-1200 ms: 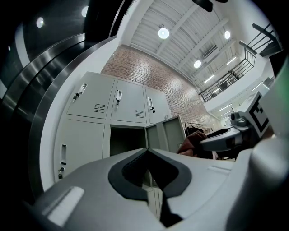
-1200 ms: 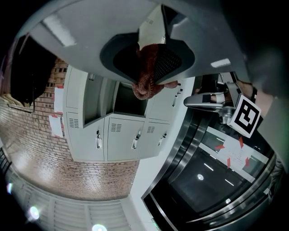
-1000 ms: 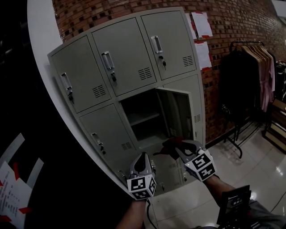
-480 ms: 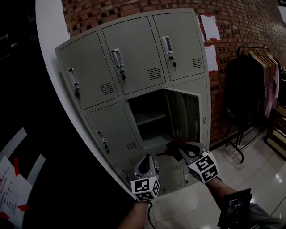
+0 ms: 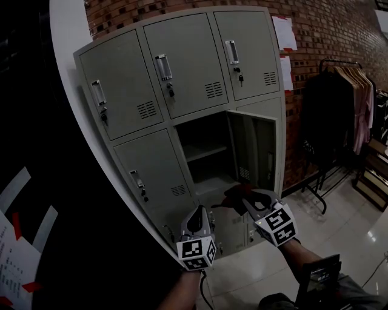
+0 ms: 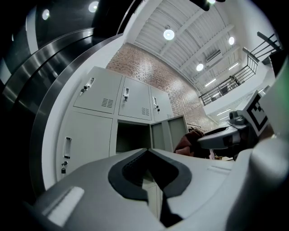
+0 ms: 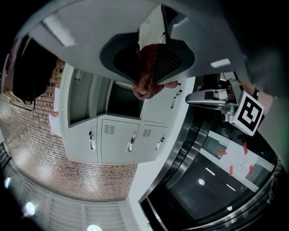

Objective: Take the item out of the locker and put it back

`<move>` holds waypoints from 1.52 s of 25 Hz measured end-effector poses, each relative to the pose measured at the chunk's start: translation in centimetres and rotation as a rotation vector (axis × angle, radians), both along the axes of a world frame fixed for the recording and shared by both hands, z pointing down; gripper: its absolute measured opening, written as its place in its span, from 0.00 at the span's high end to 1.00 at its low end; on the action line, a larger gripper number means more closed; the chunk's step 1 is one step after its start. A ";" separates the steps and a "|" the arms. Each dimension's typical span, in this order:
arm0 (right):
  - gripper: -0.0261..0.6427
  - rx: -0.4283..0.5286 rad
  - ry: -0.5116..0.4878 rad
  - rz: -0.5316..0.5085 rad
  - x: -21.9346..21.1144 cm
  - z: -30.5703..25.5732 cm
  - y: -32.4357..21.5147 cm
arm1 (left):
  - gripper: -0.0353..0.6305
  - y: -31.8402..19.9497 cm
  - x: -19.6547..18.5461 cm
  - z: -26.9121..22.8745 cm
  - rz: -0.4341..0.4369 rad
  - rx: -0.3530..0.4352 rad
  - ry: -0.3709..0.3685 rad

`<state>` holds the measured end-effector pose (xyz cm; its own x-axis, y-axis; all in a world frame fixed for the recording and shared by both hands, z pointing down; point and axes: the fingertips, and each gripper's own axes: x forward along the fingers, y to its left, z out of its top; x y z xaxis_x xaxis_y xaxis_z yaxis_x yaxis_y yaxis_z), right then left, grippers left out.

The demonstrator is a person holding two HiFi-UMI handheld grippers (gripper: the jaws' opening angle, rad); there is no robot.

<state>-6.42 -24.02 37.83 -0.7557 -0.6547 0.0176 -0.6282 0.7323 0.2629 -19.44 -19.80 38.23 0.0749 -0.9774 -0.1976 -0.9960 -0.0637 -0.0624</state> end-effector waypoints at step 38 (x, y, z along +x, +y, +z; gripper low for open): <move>0.82 0.046 -0.085 -0.114 -11.9 -3.4 -26.9 | 0.95 -24.2 -9.5 -3.5 -0.112 0.034 -0.057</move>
